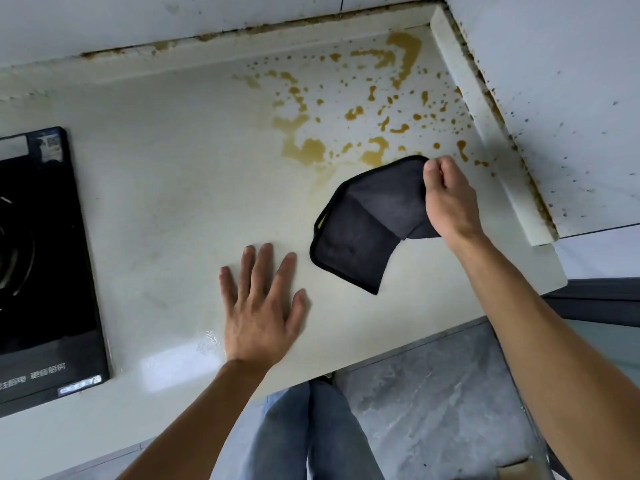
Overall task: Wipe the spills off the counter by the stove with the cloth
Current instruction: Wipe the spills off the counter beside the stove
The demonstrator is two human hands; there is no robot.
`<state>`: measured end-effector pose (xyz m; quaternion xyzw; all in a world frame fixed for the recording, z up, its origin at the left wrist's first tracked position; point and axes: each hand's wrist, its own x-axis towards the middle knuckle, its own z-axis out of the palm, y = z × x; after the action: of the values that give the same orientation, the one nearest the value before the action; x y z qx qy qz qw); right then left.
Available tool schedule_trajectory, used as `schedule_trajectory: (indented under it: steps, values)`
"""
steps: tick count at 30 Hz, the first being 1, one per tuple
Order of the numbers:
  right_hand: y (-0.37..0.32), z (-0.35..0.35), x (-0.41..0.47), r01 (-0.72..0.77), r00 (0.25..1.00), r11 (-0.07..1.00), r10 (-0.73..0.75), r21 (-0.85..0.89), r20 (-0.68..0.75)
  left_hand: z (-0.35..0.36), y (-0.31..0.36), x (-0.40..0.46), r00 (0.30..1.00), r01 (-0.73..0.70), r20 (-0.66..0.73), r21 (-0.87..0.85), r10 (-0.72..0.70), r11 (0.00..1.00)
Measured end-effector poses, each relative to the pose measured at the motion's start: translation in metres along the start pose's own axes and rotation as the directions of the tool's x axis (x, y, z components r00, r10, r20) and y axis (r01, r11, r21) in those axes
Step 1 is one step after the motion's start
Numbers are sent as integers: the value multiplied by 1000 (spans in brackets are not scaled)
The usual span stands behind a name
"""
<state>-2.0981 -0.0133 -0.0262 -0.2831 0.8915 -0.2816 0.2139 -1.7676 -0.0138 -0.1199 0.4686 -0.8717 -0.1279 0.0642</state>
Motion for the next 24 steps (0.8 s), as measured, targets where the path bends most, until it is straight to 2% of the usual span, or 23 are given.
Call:
schedule_trajectory:
  steps: [3, 8, 12, 18, 20, 24]
  values:
    - [-12, -10, -1, 155, 984, 988, -154, 6, -88, -3, 2, 1, 1000, 10, 18, -11, -10, 1000]
    - [-44, -35, -7, 360, 925, 933, -357, -4, -129, -10, 5, 1, 999, 19, 38, -16, -18, 1000]
    - [-76, -63, -18, 532, 831, 847, -525, -15, -184, -13, 6, 1, 999, 20, 43, -24, -19, 1000]
    - [-112, -94, -46, 698, 689, 716, -678, -18, -255, -15, 9, 1, 999, 23, 31, -37, -22, 999]
    - [-116, -88, -63, 737, 658, 676, -725, -27, -203, -17, 10, 2, 999, 27, 36, -41, -26, 999]
    - [-100, -43, -96, 784, 618, 612, -784, -103, 50, -17, 10, 1, 999, 24, 24, -30, -24, 999]
